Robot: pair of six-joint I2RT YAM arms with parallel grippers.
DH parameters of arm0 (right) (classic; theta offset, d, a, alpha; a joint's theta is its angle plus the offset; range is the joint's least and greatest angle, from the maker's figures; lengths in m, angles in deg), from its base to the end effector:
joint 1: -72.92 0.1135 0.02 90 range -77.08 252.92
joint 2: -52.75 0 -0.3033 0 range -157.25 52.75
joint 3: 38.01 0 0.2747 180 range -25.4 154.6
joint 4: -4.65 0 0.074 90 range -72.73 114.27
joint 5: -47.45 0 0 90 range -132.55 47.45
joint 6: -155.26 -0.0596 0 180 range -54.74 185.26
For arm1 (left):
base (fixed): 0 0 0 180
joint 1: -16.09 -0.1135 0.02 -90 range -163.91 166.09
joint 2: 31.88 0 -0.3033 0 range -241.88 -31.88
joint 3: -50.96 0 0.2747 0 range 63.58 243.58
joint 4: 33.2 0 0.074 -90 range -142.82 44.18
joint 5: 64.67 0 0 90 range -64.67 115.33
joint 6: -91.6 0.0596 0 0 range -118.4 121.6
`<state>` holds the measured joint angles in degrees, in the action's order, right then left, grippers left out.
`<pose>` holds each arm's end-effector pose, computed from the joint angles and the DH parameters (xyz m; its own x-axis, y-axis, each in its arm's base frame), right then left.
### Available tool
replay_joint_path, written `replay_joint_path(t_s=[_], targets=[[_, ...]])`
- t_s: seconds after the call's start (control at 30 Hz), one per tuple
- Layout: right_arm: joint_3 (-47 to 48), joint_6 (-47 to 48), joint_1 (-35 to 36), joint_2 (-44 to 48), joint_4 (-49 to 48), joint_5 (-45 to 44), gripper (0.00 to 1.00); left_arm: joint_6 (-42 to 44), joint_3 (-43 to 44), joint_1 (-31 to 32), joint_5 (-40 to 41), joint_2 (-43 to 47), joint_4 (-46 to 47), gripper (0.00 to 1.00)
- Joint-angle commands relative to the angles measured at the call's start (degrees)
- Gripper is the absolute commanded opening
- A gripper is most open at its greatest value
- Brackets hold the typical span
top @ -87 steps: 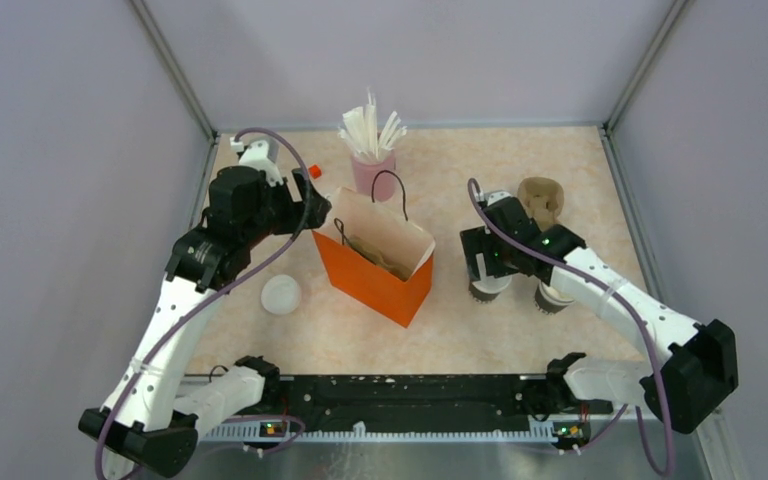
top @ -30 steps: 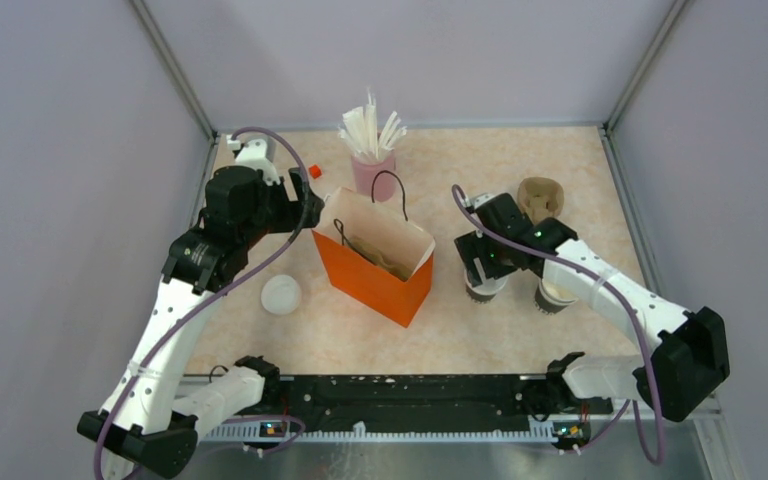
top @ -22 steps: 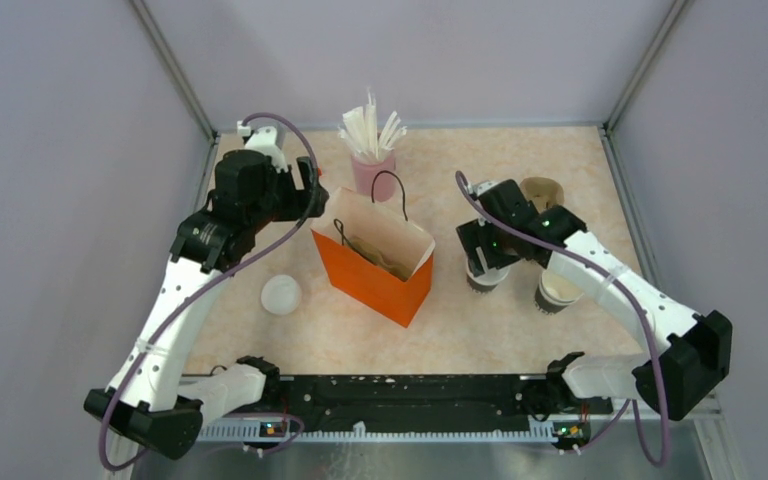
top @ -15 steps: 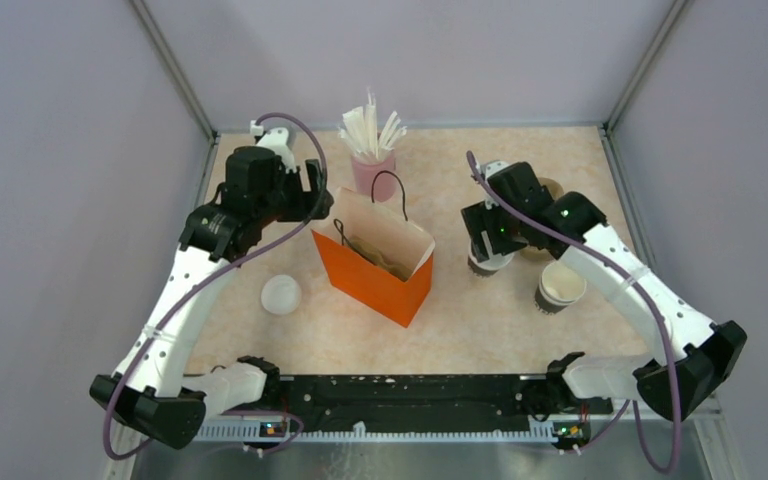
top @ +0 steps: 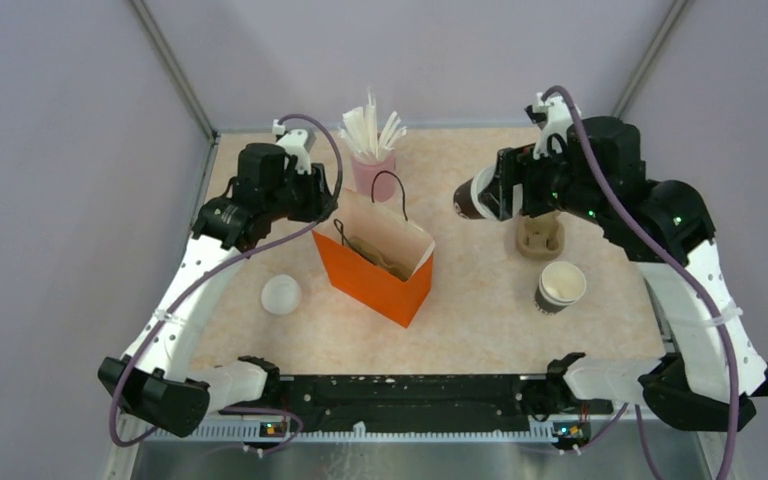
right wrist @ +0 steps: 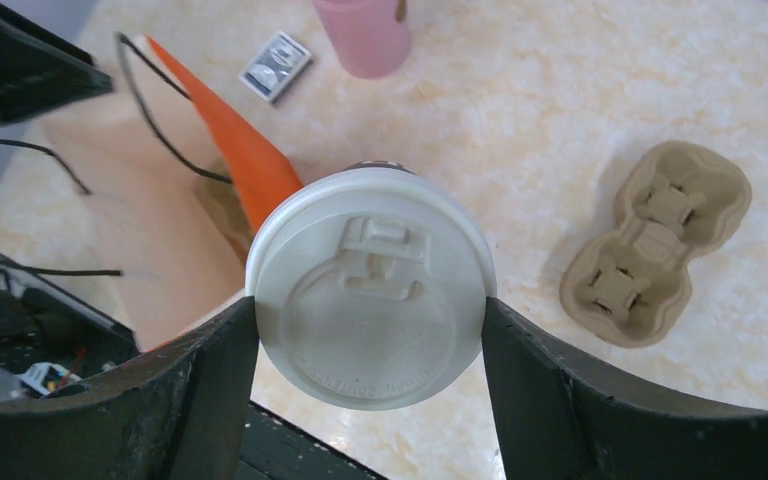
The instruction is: Pack the takeout coffee
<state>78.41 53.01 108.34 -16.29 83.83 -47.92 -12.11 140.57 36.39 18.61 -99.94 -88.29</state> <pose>0.1750 0.1176 0.5286 -0.5283 -0.1165 -0.8410 -0.4094 0.9027 0.1321 0.2538 -0.1013 0.4221 -0.6068 -0.0265 -0.7944 0.3008 0.9175 -0.2604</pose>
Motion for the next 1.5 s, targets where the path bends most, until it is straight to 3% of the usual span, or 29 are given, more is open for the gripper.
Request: replay_joint_path(t_s=[0.0, 0.13, 0.33, 0.47, 0.73, 1.17, 1.47], targets=[[7.03, -1.36, 2.05, 0.23, -0.94, 4.3, 0.65, 0.86, -0.27, -0.04, -4.23, -0.93, 4.0, 0.43], [9.42, -1.55, 6.64, 0.31, -5.56, 7.97, 0.64, -0.97, -0.13, -0.04, -5.96, -1.27, 4.39, 0.21], [9.27, 1.53, 17.24, -0.68, -10.62, 6.47, 0.63, -10.73, -0.71, 0.01, -9.51, -0.21, 9.84, 0.0], [7.07, 2.08, 18.7, -1.26, -13.04, 6.26, 0.63, -15.83, -2.55, 0.07, -12.29, 0.96, 15.71, 0.0], [2.85, 9.57, 18.72, -3.34, -14.34, -0.34, 0.63, -17.57, -4.47, 0.01, -14.34, 0.46, 23.19, 0.0], [-6.18, 10.52, 18.85, -6.88, -15.31, -0.16, 0.62, -16.55, -5.93, 0.01, -14.57, -0.12, 23.88, 0.0], [-10.39, 21.59, 18.77, -7.16, -17.0, -17.56, 0.64, -21.0, -7.84, 0.07, -22.29, -3.53, 37.68, 0.0]])
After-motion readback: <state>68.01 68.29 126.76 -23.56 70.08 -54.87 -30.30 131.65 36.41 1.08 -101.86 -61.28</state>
